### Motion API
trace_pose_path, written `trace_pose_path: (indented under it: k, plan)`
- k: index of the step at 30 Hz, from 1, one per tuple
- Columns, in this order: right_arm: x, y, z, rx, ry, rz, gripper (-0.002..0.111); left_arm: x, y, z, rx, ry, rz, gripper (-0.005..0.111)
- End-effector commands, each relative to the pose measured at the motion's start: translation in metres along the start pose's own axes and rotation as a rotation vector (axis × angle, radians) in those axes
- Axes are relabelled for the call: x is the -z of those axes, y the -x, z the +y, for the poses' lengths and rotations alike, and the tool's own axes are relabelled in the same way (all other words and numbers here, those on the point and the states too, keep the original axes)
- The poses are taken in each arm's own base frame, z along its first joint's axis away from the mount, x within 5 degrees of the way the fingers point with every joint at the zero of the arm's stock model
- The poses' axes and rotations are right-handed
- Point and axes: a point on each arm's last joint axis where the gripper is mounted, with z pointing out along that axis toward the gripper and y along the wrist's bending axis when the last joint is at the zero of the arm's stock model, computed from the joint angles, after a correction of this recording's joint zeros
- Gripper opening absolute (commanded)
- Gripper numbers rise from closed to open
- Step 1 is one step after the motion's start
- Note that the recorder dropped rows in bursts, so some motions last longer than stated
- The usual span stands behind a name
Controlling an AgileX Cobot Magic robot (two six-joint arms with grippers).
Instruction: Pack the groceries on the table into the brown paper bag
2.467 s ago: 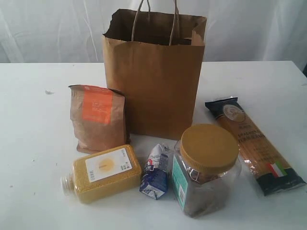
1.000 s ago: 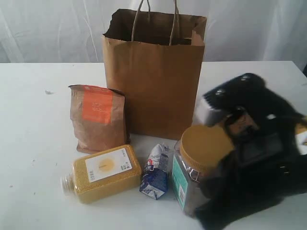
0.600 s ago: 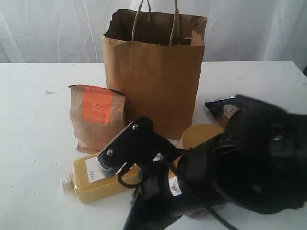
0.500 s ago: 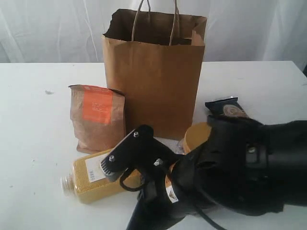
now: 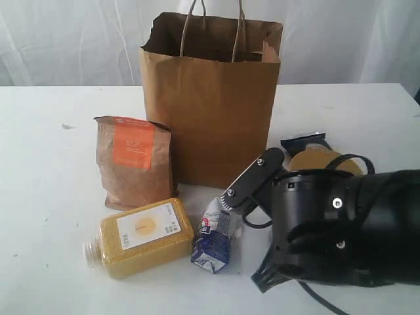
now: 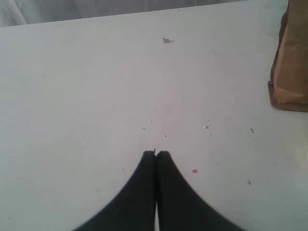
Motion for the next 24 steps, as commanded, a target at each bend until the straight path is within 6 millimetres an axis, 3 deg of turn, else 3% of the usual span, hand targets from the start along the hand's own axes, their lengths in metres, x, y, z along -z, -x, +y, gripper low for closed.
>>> trace_pose_path:
  k: [1, 7, 13, 16, 17, 19, 22, 24]
  plan:
    - [-0.011, -0.008, -0.023, -0.073, -0.209, 0.003, 0.0, 0.0, 0.0, 0.0, -0.004, -0.005, -0.006, 0.0]
    - [-0.022, -0.014, -0.032, -0.126, -0.164, -0.016, 0.0, 0.0, 0.0, 0.0, -0.004, -0.005, -0.006, 0.0]
    - [-0.009, -0.021, -0.036, -0.286, -0.046, -0.058, 0.0, 0.0, 0.0, 0.0, -0.004, -0.005, -0.006, 0.0]
    - [0.004, -0.026, -0.032, -0.374, 0.13, -0.053, 0.0, 0.0, 0.0, 0.0, -0.004, -0.005, -0.006, 0.0]
    - [0.014, -0.026, -0.026, -0.399, 0.301, -0.12, 0.0, 0.0, 0.0, 0.0, -0.004, -0.005, -0.006, 0.0]
    - [0.022, -0.027, -0.021, -0.424, 0.45, -0.213, 0.0, 0.0, 0.0, 0.0, -0.004, -0.005, -0.006, 0.0]
    - [0.011, -0.034, -0.022, -0.426, 0.388, -0.233, 0.0, 0.0, 0.0, 0.0, -0.004, -0.005, -0.006, 0.0]
    - [-0.009, -0.047, -0.03, -0.465, 0.191, -0.191, 0.0, 0.0, 0.0, 0.0, -0.004, -0.005, -0.006, 0.0]
